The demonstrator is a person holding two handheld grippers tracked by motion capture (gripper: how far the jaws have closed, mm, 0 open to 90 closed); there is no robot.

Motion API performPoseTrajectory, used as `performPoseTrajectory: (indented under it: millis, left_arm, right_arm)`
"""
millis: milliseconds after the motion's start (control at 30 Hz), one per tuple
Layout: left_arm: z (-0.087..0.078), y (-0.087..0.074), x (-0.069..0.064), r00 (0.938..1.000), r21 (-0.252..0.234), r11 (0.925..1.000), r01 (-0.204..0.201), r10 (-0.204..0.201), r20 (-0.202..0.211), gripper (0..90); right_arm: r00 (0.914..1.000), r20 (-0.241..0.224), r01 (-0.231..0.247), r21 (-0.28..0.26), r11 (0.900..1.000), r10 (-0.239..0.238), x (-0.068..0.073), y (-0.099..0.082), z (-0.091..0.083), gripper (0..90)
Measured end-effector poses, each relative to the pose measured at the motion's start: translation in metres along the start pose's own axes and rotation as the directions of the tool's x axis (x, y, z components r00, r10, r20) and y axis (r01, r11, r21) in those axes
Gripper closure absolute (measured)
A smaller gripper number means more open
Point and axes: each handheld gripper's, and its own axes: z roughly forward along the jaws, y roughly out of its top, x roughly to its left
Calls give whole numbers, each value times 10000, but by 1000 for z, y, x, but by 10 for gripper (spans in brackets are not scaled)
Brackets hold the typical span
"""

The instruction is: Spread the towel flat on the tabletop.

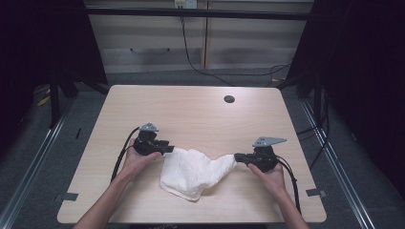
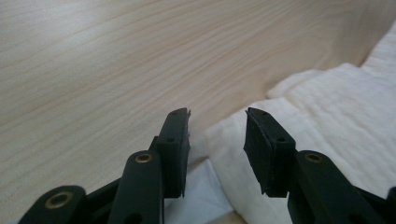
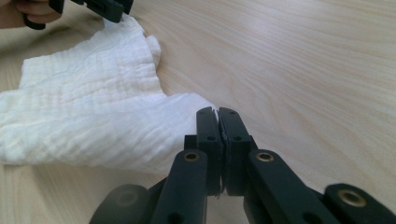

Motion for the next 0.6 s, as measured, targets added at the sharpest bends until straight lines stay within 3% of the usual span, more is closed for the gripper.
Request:
performPoseTrajectory:
  millis: [67,100,133,333,500,600]
  left_arm:
    - [5,-2,0,9993,-142,9993,358,-357,132,592]
    - [7,-4,-2,9994,-175,9992,353,-353,38,590]
    - [8,-5,-5,9997,-300,9992,255,-254,27,588]
    - [8,-4,-17,9972,155,9976,-667,672,-324,570]
    - [0,-11,-20,9894,301,9899,-1383,1395,-408,721]
    - [-3,-15,-19,9878,251,9889,-1461,1473,-514,816]
  right_arm:
    - [10000,31,-1,-48,10000,1,-1,0,0,882]
    - [10000,47,23,-93,10000,-22,-1,0,-2,882]
    - [10000,29,1,-110,9999,-1,-1,0,-2,882]
    - [10000,-19,-67,-278,9996,67,-2,0,-5,881]
    - [10000,-18,-80,-277,9996,80,0,0,-4,880]
    - [10000,-15,-84,-277,9996,84,1,0,-5,880]
